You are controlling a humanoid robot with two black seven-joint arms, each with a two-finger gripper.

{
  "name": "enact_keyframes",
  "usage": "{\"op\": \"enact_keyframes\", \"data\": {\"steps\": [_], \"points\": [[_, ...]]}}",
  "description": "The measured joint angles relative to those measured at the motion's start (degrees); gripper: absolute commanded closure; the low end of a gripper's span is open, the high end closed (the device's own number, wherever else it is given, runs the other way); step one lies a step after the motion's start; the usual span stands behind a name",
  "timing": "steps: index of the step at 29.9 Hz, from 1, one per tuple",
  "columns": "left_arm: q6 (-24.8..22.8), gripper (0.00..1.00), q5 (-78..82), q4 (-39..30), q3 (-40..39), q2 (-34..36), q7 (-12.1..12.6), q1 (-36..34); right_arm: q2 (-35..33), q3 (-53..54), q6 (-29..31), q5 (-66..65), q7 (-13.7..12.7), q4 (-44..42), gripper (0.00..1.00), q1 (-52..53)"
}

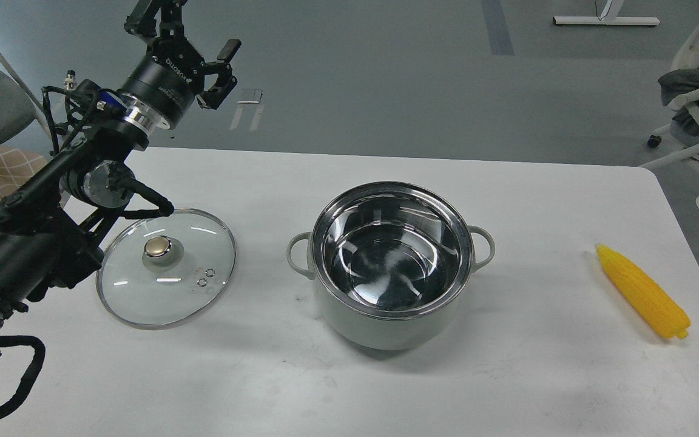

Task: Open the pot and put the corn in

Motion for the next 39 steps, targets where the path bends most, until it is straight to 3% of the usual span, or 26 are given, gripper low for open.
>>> {"op": "enact_keyframes", "data": {"steps": [5, 14, 25, 39], "points": [[0.07, 0.03, 0.16, -0.09, 0.0, -1.16, 0.0, -0.05, -1.84, -0.06, -0.97, -20.01, 0.0, 0.45, 0.0, -2.37], [0.08, 0.03, 1.71, -1.36, -0.06, -1.49, 0.0, 0.53, -0.1, -2.97, -6.34, -39.84, 0.01, 3.16, 0.0, -8.23], [0.16, 0.03, 2.55, -1.67, -0.48, -1.66, 0.01, 1.27, 2.85, -10.09, -8.83, -50.62, 0.01, 4.35, 0.0, -7.59], [0.08, 0.03, 2.81, -1.67, -0.71, -2.4, 0.02, 1.68, 3.62, -12.19, -8.89, -54.06, -0.02, 3.8, 0.0, -8.36]]}}
